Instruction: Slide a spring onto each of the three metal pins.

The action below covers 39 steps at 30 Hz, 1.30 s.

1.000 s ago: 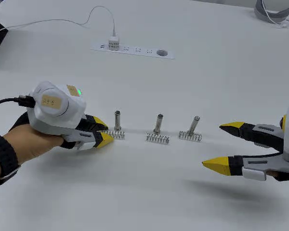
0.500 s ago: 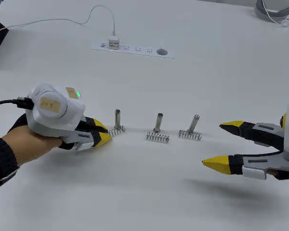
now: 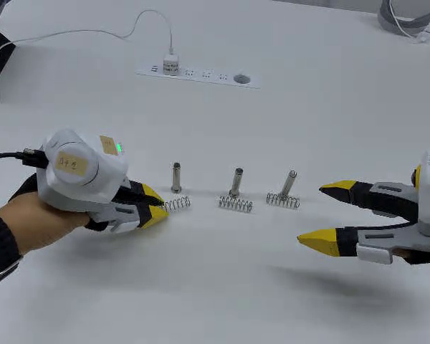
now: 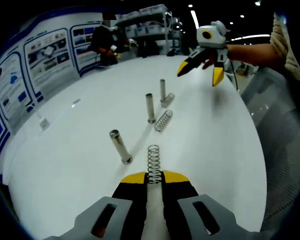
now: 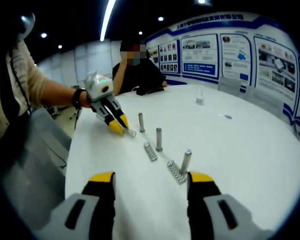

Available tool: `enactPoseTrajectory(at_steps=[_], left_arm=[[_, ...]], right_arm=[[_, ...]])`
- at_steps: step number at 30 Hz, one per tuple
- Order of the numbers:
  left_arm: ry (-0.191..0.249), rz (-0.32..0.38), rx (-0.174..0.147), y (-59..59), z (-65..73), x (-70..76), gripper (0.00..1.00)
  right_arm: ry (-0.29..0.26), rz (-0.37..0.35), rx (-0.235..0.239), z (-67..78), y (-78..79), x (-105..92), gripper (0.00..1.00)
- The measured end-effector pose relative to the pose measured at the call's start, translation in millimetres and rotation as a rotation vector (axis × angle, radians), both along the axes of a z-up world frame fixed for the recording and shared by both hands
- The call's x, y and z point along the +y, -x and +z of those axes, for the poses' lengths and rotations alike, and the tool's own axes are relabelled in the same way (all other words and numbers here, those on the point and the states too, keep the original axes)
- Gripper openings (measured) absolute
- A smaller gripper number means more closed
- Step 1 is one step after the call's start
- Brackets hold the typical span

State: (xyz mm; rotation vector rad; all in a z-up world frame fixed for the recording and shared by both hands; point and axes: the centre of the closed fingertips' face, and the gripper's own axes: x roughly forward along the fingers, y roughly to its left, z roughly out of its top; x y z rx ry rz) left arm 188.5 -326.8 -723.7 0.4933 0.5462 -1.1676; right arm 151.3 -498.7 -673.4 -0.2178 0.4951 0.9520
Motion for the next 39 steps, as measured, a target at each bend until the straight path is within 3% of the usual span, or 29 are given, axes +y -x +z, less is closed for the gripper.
enactPoseTrajectory(at_steps=[9,15,22,39], left_arm=[[0.05,-0.045,-0.005,13.5,10.4,-15.8,0.1],[0.089,-0.079,-0.019,22.8,21.7,-28.0,0.1],[0.107,-0.11,-0.034,28.9,29.6,-35.3,0.1],[0.145,-0.158,-0.064,38.1,44.4,-44.9,0.1]], right_arm=[[0.021,0.088,-0.006,2.5,4.5,21.0,0.48],[0.0,0.178,-0.005,10.5,6.1,51.8,0.42],[0.026,0.282,-0.019,11.6,3.2,80.7,0.38],[0.08,0.444,-0.014,1.7,0.4,110.5,0.26]])
